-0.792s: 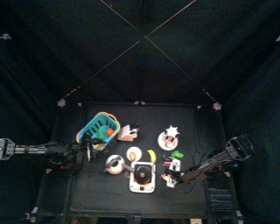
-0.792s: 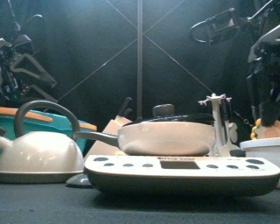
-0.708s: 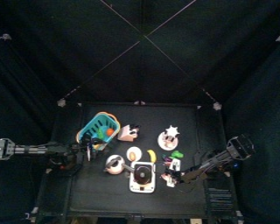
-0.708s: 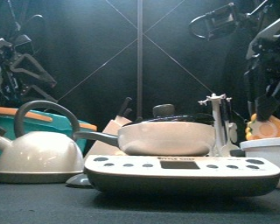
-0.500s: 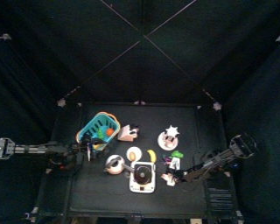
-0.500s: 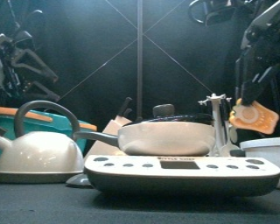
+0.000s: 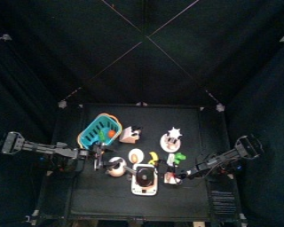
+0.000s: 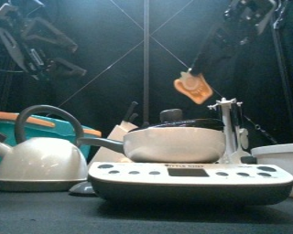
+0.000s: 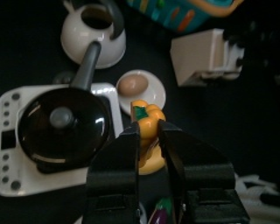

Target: Hand squash half over to other hand

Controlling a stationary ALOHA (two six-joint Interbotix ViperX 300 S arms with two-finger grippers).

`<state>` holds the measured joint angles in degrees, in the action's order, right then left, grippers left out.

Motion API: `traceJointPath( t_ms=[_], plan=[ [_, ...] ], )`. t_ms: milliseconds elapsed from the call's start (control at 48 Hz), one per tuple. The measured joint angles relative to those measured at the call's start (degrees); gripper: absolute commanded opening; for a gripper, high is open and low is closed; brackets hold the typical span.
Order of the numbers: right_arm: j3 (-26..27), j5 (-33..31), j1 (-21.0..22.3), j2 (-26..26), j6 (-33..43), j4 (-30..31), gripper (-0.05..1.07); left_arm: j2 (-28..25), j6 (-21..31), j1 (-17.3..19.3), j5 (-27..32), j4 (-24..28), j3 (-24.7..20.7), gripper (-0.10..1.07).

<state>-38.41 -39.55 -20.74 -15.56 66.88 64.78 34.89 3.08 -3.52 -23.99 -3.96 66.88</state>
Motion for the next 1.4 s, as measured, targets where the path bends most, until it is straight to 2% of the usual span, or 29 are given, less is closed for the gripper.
traceJointPath(
  t_ms=[167, 333, 812, 1062, 1250, 1396],
  plan=[
    [0.5, 3.2, 2.1, 0.0, 4.9, 8.5, 0.36, -7.3, 0.0, 0.0, -3.5, 1.4, -4.5, 0.98],
    [0.7, 5.3, 3.2, 0.4, 7.9, 14.1, 0.36, -14.3, 0.0, 0.0, -6.1, 1.6, -7.8, 0.98],
    [1.2, 5.5, 3.2, 1.8, 9.9, 16.5, 0.36, -31.1, -0.2, 0.3, -12.7, 1.9, -18.9, 0.98],
    [1.2, 5.6, 3.2, 2.1, 9.9, 16.5, 0.36, -35.6, -0.2, 0.4, -15.3, 1.9, -23.4, 0.98],
    [1.2, 5.6, 3.3, 2.5, 9.9, 16.5, 0.36, -37.5, -0.2, 0.4, -18.9, 1.8, -24.2, 0.95],
    [1.2, 5.6, 3.3, 2.7, 10.0, 16.5, 0.36, -38.1, -0.2, 0.5, -20.4, 1.8, -24.2, 0.87]
  ],
)
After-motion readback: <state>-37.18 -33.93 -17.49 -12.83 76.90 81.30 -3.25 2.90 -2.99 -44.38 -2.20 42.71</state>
